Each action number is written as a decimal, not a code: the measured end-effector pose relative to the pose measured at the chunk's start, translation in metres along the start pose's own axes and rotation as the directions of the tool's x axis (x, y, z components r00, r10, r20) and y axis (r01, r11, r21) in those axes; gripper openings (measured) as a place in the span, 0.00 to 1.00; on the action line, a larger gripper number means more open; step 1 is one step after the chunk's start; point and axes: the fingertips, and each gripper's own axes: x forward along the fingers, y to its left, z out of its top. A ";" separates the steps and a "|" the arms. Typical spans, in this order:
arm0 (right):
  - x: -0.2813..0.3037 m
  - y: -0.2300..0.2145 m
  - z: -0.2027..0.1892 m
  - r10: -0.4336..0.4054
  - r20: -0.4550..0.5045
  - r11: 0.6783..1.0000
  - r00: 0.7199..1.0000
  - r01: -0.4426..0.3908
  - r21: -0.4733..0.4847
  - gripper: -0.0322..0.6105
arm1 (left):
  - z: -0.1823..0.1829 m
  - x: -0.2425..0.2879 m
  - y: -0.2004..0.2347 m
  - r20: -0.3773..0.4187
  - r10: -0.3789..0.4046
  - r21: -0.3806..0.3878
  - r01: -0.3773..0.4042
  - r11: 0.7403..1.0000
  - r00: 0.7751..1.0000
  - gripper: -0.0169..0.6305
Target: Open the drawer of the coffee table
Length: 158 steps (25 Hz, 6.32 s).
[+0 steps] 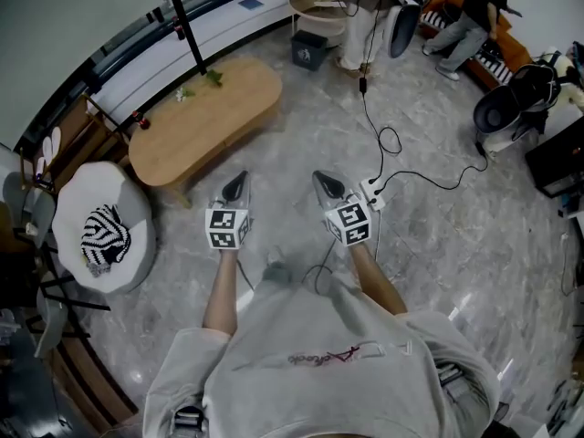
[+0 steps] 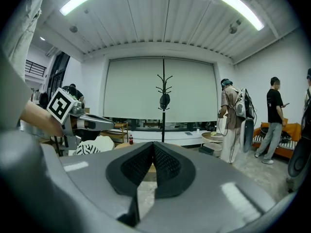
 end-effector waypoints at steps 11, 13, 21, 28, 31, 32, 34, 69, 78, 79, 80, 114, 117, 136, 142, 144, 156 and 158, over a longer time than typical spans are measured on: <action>0.117 -0.025 0.034 -0.065 -0.023 0.998 0.998 0.065 -0.011 0.05 | 0.025 0.077 0.110 0.012 -0.053 -0.007 0.053 0.999 0.999 0.02; 0.133 -0.029 0.039 -0.079 -0.024 0.997 0.997 0.079 -0.013 0.05 | 0.027 0.089 0.124 0.014 -0.064 -0.007 0.064 0.998 0.998 0.02; 0.174 -0.038 0.046 -0.135 -0.041 0.991 0.990 0.135 -0.012 0.05 | 0.031 0.124 0.163 0.015 -0.115 -0.010 0.116 0.993 0.993 0.03; 0.180 -0.039 0.038 -0.160 -0.058 0.987 0.985 0.160 0.000 0.05 | 0.021 0.131 0.172 0.004 -0.132 -0.016 0.132 0.991 0.991 0.02; 0.181 -0.036 0.034 -0.165 -0.057 0.986 0.985 0.165 0.007 0.05 | 0.018 0.130 0.175 -0.001 -0.131 -0.016 0.131 0.991 0.991 0.02; 0.181 -0.035 0.033 -0.166 -0.057 0.986 0.985 0.166 0.008 0.05 | 0.017 0.129 0.176 0.000 -0.132 -0.015 0.132 0.991 0.991 0.03; 0.182 -0.034 0.031 -0.166 -0.058 0.986 0.984 0.167 0.009 0.06 | 0.017 0.128 0.178 0.003 -0.131 -0.012 0.131 0.991 0.991 0.02; 0.328 -0.264 0.062 -0.009 -0.021 0.999 1.000 0.010 0.032 0.05 | 0.085 0.358 0.210 -0.065 0.009 0.003 -0.009 1.000 0.998 0.02; 0.367 -0.363 0.069 0.009 -0.013 0.999 1.000 -0.008 0.044 0.05 | 0.110 0.449 0.208 -0.078 0.053 0.014 -0.052 0.999 0.996 0.02; 0.369 -0.373 0.069 0.009 -0.010 0.999 1.000 -0.008 0.047 0.05 | 0.112 0.458 0.206 -0.078 0.056 0.017 -0.054 0.998 0.995 0.03; 0.371 -0.383 0.069 0.009 -0.006 0.999 1.000 -0.009 0.049 0.05 | 0.114 0.467 0.204 -0.077 0.058 0.020 -0.057 0.998 0.995 0.02; 0.469 -0.443 0.036 0.060 -0.123 0.995 0.991 -0.050 0.084 0.05 | 0.069 0.544 0.274 -0.162 0.115 -0.090 -0.131 0.987 0.980 0.02; 0.507 -0.430 0.041 0.095 -0.143 0.994 0.985 -0.086 0.070 0.05 | 0.060 0.544 0.306 -0.166 0.142 -0.121 -0.163 0.979 0.976 0.03; 0.708 -0.277 0.072 0.409 -0.256 0.897 0.876 -0.437 -0.063 0.05 | -0.028 0.422 0.488 -0.250 0.447 -0.320 -0.510 0.799 0.859 0.02; 0.713 -0.248 0.043 0.460 -0.310 0.868 0.832 -0.495 -0.040 0.05 | -0.062 0.396 0.486 -0.300 0.470 -0.359 -0.554 0.751 0.830 0.02; 0.711 -0.236 0.034 0.473 -0.332 0.858 0.816 -0.512 -0.037 0.05 | -0.073 0.384 0.484 -0.315 0.477 -0.369 -0.569 0.735 0.820 0.03; 0.681 -0.243 -0.010 0.498 -0.359 0.840 0.790 -0.543 -0.029 0.05 | -0.118 0.368 0.435 -0.375 0.478 -0.377 -0.601 0.704 0.794 0.02; 0.673 -0.253 -0.018 0.494 -0.354 0.845 0.794 -0.535 -0.022 0.05 | -0.118 0.373 0.423 -0.378 0.473 -0.370 -0.598 0.711 0.796 0.03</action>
